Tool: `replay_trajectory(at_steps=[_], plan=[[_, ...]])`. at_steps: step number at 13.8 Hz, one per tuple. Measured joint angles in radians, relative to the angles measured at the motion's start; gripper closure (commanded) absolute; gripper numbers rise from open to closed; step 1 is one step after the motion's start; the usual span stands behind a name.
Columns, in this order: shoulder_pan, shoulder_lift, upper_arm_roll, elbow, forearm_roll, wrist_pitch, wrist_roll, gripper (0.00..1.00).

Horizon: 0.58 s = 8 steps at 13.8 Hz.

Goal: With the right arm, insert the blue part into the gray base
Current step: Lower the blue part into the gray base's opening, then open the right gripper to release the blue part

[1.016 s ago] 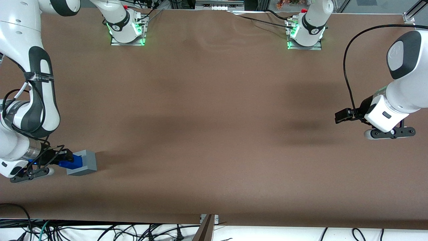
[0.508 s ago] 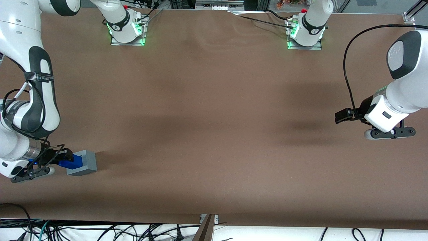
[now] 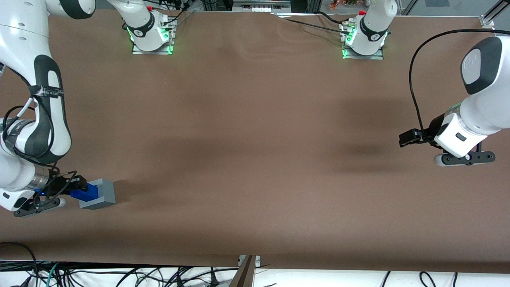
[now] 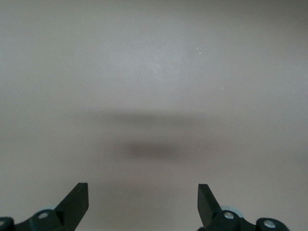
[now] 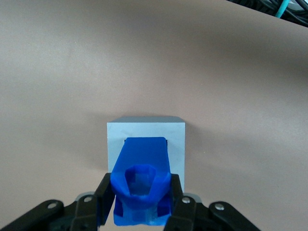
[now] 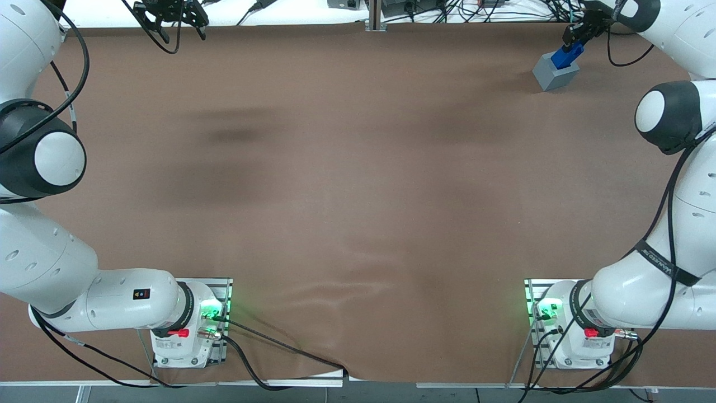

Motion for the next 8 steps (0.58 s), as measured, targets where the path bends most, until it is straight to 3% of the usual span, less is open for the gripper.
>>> replay_trajectory(at_steps=[8], plan=[[0.001, 0.003, 0.0, -0.007, -0.001, -0.042, 0.0, 0.61]])
